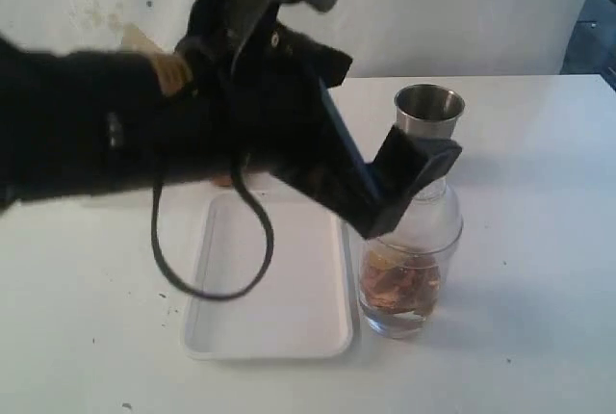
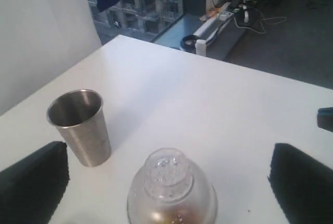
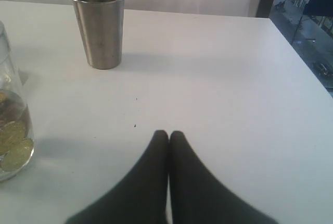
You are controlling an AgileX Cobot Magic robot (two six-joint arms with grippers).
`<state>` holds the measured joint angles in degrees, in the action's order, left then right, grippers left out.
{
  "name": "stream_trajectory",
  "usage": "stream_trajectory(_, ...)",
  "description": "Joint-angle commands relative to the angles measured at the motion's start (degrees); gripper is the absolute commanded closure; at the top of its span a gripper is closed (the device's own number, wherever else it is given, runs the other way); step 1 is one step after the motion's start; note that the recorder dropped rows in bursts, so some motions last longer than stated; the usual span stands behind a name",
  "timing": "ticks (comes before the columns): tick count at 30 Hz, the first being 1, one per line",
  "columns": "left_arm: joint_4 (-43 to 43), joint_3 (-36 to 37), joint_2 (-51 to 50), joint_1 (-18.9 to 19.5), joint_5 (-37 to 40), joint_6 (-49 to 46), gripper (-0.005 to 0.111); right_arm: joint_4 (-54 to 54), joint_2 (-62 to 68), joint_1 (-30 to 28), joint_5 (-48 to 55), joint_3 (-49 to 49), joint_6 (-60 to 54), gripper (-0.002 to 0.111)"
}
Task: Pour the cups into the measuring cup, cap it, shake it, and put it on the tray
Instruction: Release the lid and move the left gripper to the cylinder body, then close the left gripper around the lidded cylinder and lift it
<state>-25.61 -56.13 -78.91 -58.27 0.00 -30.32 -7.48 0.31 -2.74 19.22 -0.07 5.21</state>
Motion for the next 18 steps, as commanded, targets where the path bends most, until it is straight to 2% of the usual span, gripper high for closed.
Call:
stream_trajectory(1, -1.12, 12.03, -0.26, -3.98, -20.53, 3.85, 0.002, 0.09, -0.31, 0.28, 0.02, 0.07, 0.14, 0.108)
stream_trajectory(3, 2.75, 16.90, -1.92, -5.34, -29.15, 9.84, 0.002, 0.09, -0.31, 0.28, 0.02, 0.07, 0.14, 0.108)
stream_trajectory(5, 10.67, 21.27, -4.51, -5.49, -37.45, 19.07, 0.002, 0.09, -0.31, 0.28, 0.02, 0.07, 0.14, 0.108)
stream_trajectory(8, 17.24, 24.29, -9.72, -4.99, -47.48, 27.99, 0.002, 0.09, -0.31, 0.28, 0.02, 0.07, 0.14, 0.108)
stream_trajectory(18, 15.66, 20.47, -26.28, -4.41, -52.36, 30.32, 0.002, 0.09, -0.31, 0.28, 0.02, 0.07, 0.14, 0.108)
